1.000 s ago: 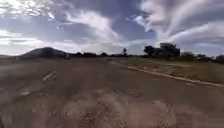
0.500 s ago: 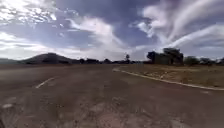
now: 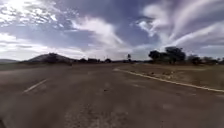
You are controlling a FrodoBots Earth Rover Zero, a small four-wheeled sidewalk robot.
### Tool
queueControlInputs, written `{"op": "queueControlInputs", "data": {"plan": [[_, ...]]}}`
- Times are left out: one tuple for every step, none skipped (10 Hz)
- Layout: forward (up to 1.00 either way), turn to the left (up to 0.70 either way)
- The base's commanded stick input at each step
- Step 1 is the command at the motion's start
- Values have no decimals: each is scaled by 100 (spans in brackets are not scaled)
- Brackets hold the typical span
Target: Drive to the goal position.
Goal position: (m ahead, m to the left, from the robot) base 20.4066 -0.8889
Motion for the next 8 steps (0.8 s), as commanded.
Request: {"op": "queueControlInputs", "data": {"plan": [[100,0],[100,0],[100,0],[100,0],[100,0],[100,0],[100,0],[100,27]]}}
